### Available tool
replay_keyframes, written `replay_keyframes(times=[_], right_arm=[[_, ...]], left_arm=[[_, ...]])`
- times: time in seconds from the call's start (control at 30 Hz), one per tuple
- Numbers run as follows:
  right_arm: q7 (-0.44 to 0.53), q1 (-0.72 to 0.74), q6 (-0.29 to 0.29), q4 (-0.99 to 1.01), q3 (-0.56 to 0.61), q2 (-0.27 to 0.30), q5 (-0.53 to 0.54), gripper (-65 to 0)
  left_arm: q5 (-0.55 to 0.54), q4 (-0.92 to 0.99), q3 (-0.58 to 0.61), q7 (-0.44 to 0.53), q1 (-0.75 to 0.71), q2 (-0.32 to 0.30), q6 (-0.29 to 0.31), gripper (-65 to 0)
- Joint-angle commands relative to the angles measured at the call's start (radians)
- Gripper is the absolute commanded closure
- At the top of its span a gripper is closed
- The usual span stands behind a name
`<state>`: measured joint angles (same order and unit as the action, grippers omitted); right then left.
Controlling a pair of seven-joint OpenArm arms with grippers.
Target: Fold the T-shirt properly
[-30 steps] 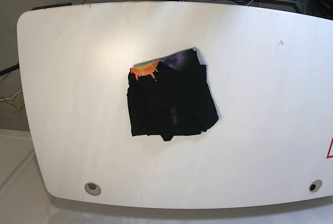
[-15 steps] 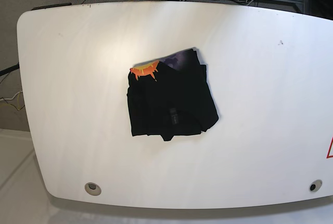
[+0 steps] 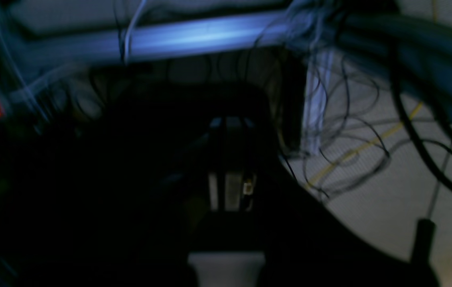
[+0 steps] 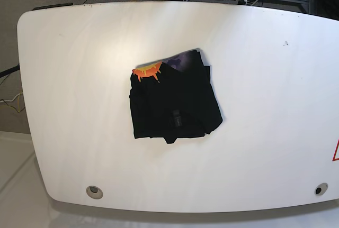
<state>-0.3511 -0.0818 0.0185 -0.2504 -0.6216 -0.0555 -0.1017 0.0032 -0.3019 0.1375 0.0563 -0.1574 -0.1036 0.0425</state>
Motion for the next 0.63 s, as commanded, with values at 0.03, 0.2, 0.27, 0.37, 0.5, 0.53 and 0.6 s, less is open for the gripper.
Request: replay_keyframes(times=[0.03,0.2,0.27,0.37,0.5,0.53,0.6], right_arm=[[-0.006,-0.003,-0.001,-0.002,-0.001,0.000,-0.003,0.0],[-0.006,-0.003,-0.001,-0.002,0.001,0.000,-0.005,0.0],[-0.006,-0.003,-0.001,-0.002,0.001,0.000,-0.005,0.0],[-0.006,-0.003,-0.001,-0.002,0.001,0.000,-0.005,0.0],[-0.006,-0.003,-0.001,0.000,0.003,0.000,-0.005,0.0],[-0.006,-0.003,-0.001,0.000,0.003,0.000,-0.005,0.0],[-0.006,-0.003,-0.001,0.001,0.019,0.000,-0.005,0.0]], left_arm=[[0.002,0.000,0.067,0.046,-0.006,-0.009,-0.006,0.0],[-0.004,0.040,0.166,0.061,-0.005,-0.009,-0.006,0.0],[-0.004,0.056,0.179,0.063,-0.003,-0.009,-0.006,0.0],[-0.004,0.062,0.179,0.063,-0.003,-0.009,-0.006,0.0],[-0.004,0.063,0.176,0.063,-0.003,-0.009,-0.006,0.0],[-0.004,0.063,0.176,0.063,-0.003,-0.009,-0.006,0.0],[-0.004,0.063,0.176,0.063,-0.003,-0.009,-0.006,0.0]])
